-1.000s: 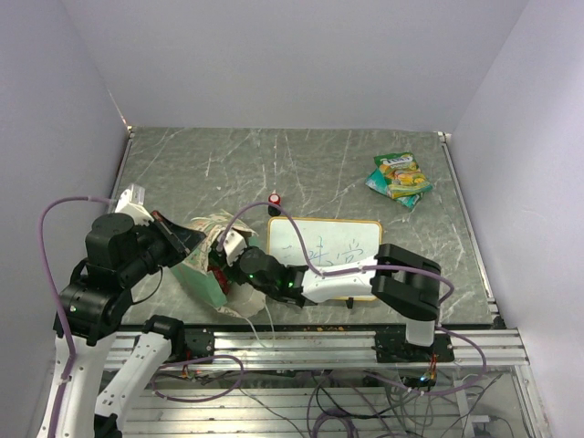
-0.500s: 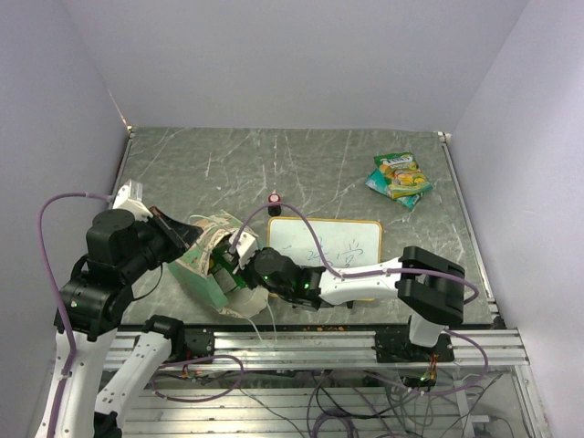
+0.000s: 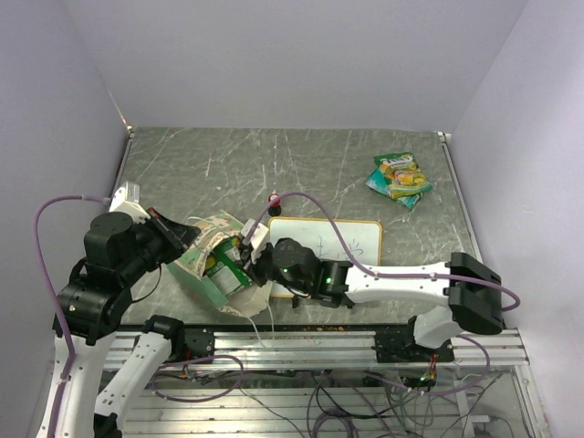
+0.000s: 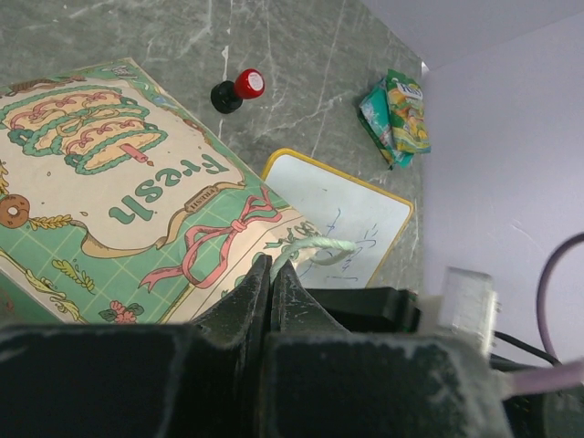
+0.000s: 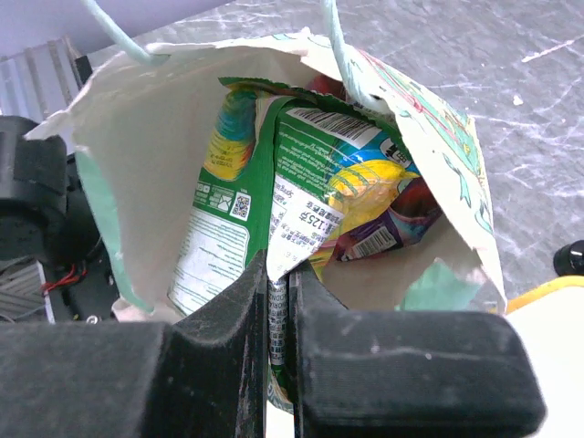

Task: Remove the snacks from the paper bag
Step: Take out the snack from the paper bag.

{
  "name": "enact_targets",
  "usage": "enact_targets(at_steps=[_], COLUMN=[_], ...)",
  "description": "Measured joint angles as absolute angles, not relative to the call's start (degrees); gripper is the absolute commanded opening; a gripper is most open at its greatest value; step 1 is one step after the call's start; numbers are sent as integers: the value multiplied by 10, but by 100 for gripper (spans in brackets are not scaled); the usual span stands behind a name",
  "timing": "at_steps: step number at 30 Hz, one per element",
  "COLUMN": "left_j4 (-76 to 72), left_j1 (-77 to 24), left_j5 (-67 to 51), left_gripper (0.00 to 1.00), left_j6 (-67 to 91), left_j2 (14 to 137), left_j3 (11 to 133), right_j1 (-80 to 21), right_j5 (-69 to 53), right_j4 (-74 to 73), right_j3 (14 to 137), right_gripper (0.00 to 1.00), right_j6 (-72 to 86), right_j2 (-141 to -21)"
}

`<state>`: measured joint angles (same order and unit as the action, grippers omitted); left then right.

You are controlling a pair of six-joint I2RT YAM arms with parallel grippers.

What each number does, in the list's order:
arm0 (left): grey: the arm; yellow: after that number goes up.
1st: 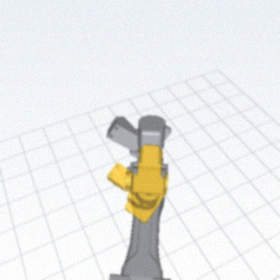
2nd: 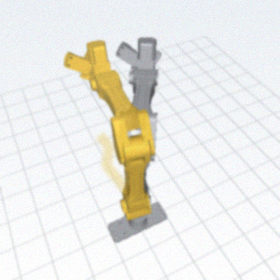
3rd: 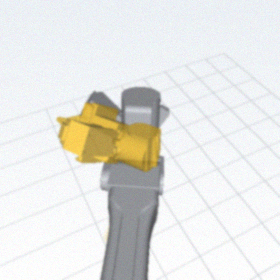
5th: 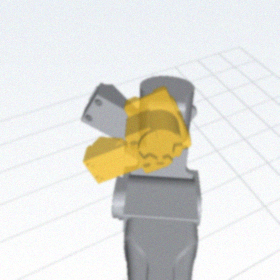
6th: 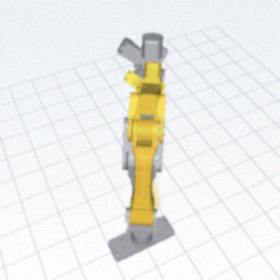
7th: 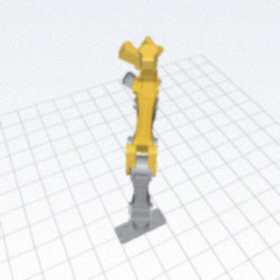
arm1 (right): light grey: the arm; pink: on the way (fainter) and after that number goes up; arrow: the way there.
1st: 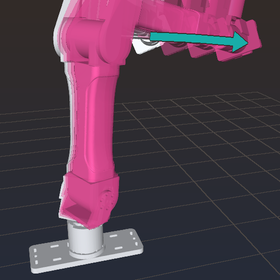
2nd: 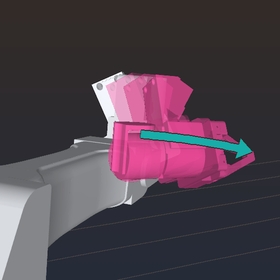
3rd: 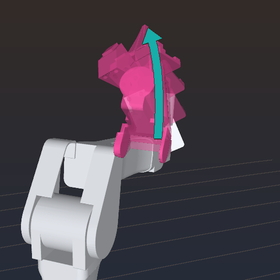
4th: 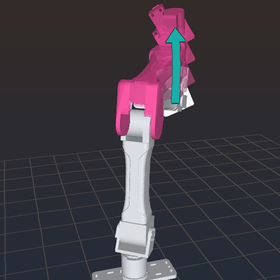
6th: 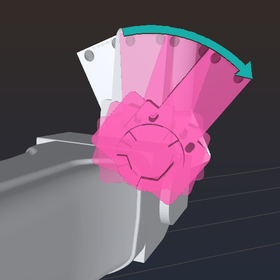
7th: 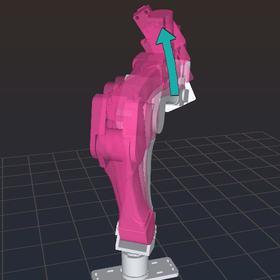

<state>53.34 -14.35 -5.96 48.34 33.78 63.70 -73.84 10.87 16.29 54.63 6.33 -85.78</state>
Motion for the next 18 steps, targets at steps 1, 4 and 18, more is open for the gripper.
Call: enact_targets(at_steps=[1,4,18], left_j4=[533,533,561], left_j1=[-143,-143,-143], left_j5=[-58,-50,-6], left_gripper=[7,7,7], left_j6=[485,496,482], left_j2=[338,336,374], left_j3=[633,619,652], right_j1=[-739,-739,-740], right_j5=[107,103,19], right_j4=[155,136,-100], right_j3=[544,512,502], right_gripper=[0,0,0], right_j6=[62,62,-77], right_j2=[-847,-803,-598])
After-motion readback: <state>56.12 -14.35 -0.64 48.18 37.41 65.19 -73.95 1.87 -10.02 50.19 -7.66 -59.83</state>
